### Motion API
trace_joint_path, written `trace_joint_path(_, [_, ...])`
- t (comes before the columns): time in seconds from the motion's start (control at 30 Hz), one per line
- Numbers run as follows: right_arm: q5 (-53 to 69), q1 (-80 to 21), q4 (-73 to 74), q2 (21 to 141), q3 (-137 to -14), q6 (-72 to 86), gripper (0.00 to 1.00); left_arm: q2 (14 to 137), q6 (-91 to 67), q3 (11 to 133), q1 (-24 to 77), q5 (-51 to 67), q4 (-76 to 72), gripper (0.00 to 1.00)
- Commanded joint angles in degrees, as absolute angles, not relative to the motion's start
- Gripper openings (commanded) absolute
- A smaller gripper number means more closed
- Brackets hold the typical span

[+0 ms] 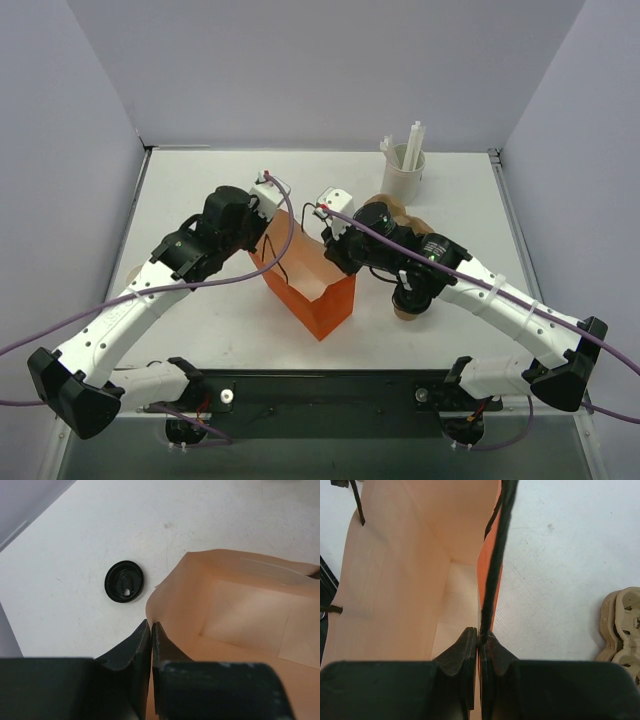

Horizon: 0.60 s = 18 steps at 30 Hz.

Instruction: Pack the takeout coffee

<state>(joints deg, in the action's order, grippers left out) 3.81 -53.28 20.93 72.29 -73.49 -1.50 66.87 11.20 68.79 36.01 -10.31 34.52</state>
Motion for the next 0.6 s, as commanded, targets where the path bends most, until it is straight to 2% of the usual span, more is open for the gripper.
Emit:
trace_joint_path(0.0, [1.67,-52.91,19.25,71.28,-73.13,-0.88,0.03,65.57,10.55,69.26,37.09,-20.73,30.23,0.12])
trace_joint_path(0.27, [1.94,-52.82,17.41,72.95,-73.57,0.00,0.05,64.77,5.81,69.17,38.06,-26.09,31.98,0.06])
trace_joint_path(0.57, [1.58,-51.59,15.47,73.65,-72.16,0.00,0.04,66.71,-2.28,69.35,37.09,-28.74,34.72,0.08])
